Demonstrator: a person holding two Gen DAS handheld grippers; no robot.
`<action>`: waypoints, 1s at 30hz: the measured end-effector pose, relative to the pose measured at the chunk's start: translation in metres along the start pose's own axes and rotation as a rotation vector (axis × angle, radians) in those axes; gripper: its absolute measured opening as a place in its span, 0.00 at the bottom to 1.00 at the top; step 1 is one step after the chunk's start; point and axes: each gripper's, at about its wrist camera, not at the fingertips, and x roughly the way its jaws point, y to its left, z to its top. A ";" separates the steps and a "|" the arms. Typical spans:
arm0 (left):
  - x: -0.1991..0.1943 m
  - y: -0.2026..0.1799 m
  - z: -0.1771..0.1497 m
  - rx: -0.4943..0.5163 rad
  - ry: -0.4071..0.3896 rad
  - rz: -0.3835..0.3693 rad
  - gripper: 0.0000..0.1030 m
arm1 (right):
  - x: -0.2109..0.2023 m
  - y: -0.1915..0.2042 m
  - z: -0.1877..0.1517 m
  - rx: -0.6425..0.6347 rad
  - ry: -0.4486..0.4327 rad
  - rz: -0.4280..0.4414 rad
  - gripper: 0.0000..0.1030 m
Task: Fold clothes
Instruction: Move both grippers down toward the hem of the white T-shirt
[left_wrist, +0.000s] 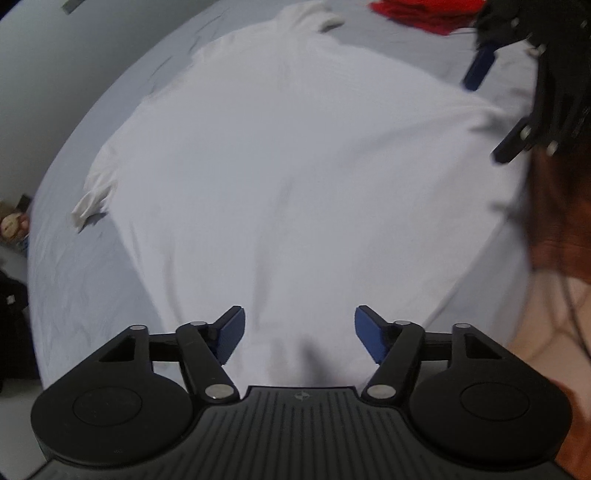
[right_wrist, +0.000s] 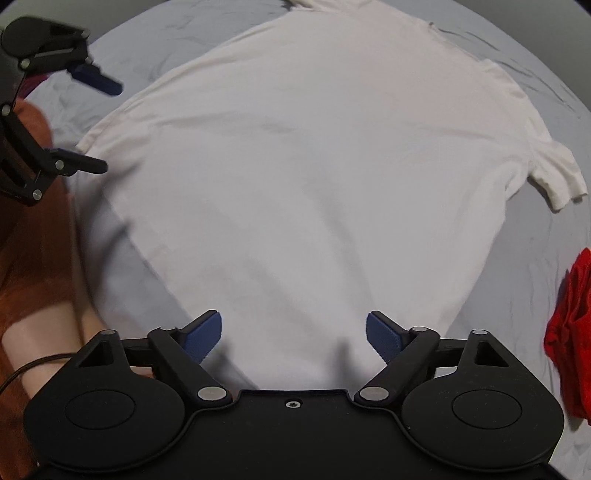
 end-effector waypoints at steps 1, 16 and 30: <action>0.003 0.006 0.002 -0.018 0.004 0.000 0.62 | 0.000 -0.005 0.003 0.010 0.001 -0.002 0.80; 0.042 0.141 0.054 -0.177 -0.003 0.067 0.62 | 0.020 -0.113 0.065 0.113 0.006 -0.120 0.80; 0.107 0.256 0.100 -0.178 0.056 0.107 0.62 | 0.039 -0.248 0.128 0.282 0.034 -0.169 0.80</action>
